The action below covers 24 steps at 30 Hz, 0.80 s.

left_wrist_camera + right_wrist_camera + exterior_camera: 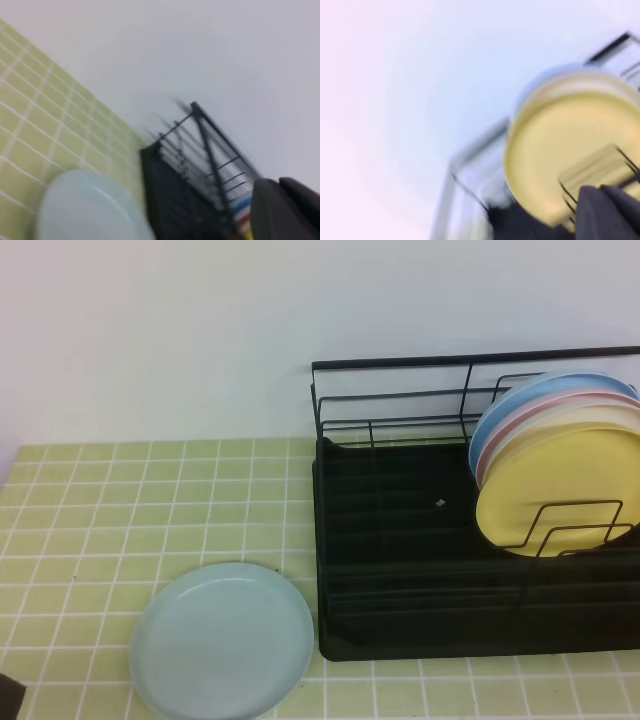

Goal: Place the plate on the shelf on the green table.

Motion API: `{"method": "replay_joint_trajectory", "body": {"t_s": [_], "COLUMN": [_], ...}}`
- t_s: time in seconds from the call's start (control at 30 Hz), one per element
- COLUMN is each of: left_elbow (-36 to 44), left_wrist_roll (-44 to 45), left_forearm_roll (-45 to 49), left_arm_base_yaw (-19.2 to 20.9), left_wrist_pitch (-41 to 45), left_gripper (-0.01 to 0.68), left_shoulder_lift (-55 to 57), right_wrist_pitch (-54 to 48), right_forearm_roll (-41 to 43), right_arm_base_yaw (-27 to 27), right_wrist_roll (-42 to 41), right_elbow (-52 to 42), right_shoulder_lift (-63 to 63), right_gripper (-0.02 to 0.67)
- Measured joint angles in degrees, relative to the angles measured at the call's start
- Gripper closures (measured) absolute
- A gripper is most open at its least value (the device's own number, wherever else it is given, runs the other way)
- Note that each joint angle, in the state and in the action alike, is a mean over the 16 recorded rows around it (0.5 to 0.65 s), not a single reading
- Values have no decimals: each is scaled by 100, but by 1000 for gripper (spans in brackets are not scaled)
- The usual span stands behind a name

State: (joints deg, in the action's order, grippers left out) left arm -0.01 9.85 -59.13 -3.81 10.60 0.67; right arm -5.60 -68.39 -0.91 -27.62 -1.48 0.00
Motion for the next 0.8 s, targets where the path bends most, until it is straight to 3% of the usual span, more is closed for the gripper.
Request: {"method": "replay_joint_trajectory", "body": {"t_s": [0.2, 0.4, 0.57, 0.8], "left_elbow": [13, 13, -1, -7], "left_wrist_roll": [1, 56, 415, 1252], "left_forearm_roll": [-1245, -1677, -1784, -1957], "left_arm_base_yaw": [0, 0, 0, 0], "left_wrist_pitch": [-93, -82, 27, 446], "left_gripper": [673, 673, 673, 673], "left_shoulder_lift": [1, 1, 0, 0], "right_wrist_pitch": [1028, 1461, 1040, -411], "right_forearm_roll": [-1866, -2725, -2888, -2849], "right_arm_base_yaw": [0, 0, 0, 0], "right_wrist_roll": [-11, -126, -650, -2395], "right_elbow": [0, 10, 24, 141], "right_shoulder_lift": [-11, -11, 0, -1], "right_gripper": [652, 652, 652, 652]}}
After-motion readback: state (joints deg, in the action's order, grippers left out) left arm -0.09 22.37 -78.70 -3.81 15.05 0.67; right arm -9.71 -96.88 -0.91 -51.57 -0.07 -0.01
